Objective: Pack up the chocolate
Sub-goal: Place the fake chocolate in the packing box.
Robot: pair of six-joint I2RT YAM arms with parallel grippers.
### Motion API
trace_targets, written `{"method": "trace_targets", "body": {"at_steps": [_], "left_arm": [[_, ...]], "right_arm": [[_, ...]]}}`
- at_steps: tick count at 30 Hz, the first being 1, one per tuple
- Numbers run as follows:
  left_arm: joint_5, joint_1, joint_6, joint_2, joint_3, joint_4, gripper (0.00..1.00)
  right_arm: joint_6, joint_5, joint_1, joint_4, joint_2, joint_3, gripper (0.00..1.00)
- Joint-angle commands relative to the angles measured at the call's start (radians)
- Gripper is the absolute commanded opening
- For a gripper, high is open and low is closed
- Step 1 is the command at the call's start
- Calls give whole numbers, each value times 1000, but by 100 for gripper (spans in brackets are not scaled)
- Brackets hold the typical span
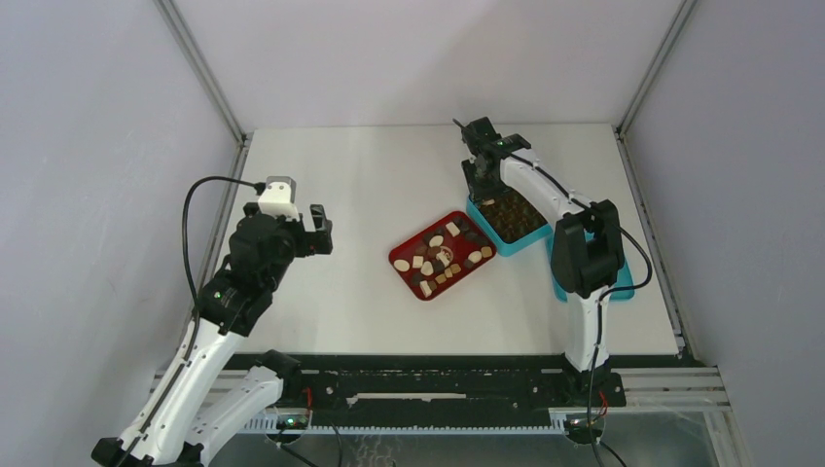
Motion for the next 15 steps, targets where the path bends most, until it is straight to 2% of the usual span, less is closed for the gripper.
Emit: {"method": "trace_targets", "body": {"at_steps": [1, 15], "left_arm": [[14, 10, -4, -3, -15, 29, 100], [20, 10, -4, -13, -14, 28, 100]], "right_arm": [[11, -9, -3, 12, -90, 9, 46], [40, -98, 78, -27, -333, -205, 39]]}}
